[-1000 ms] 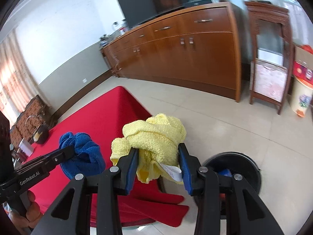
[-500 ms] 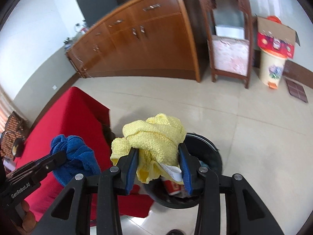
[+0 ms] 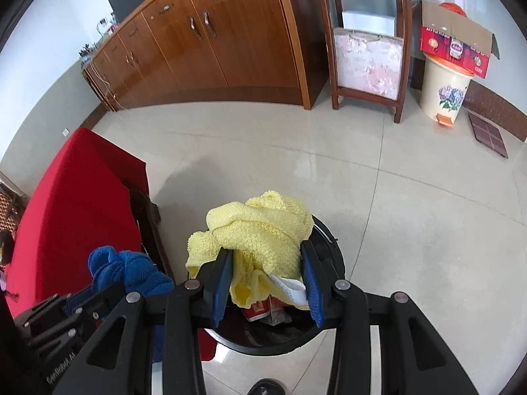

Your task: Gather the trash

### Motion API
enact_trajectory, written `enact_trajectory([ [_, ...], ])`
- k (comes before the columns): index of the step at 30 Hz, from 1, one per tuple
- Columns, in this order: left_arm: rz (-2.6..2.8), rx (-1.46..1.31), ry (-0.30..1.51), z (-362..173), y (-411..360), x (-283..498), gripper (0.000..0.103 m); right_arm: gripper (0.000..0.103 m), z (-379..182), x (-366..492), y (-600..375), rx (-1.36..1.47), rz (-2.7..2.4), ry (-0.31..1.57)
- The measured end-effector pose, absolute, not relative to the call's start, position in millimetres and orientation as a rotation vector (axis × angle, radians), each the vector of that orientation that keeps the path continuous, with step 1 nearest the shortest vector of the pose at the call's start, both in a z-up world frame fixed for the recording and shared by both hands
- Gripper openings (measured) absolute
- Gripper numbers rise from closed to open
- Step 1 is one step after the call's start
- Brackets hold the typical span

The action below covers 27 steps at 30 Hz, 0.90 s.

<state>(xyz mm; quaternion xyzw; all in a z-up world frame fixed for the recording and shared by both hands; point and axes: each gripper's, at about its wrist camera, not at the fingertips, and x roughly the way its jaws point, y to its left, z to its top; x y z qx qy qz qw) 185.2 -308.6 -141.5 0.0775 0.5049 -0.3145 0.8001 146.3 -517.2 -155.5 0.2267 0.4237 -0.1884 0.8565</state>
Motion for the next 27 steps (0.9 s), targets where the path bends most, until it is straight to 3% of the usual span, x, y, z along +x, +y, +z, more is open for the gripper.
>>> enact_trajectory([
  [8,-0.66,0.191,1.143,-165.3,-324.3,184.5,0.023,0.043,-177.3,163.6,-527.1,0.471,-0.4,0.954],
  [13,-0.656,0.18,1.167,-173.9,-328.1,188.5,0.036,0.048,-189.7,168.3,-531.4,0.458,-0.422,0.99],
  [15,-0.657,0.169,1.17,-173.8,-328.7,190.1,0.046,0.058,-191.6,171.9,-533.3,0.447,-0.438,1.002],
  [17,-0.651,0.179,1.146,-167.9,-329.6,189.0,0.047,0.062,-189.2,172.4,-534.8,0.443,-0.449,0.99],
  [25,-0.598,0.158,1.045,-121.9,-296.4,180.1,0.047,0.062,-148.7,151.4,-515.1,0.412,-0.433,0.882],
  [27,-0.554,0.14,1.002,-103.5,-278.2,173.7,0.052,0.063,-132.9,141.6,-501.1,0.403,-0.402,0.844],
])
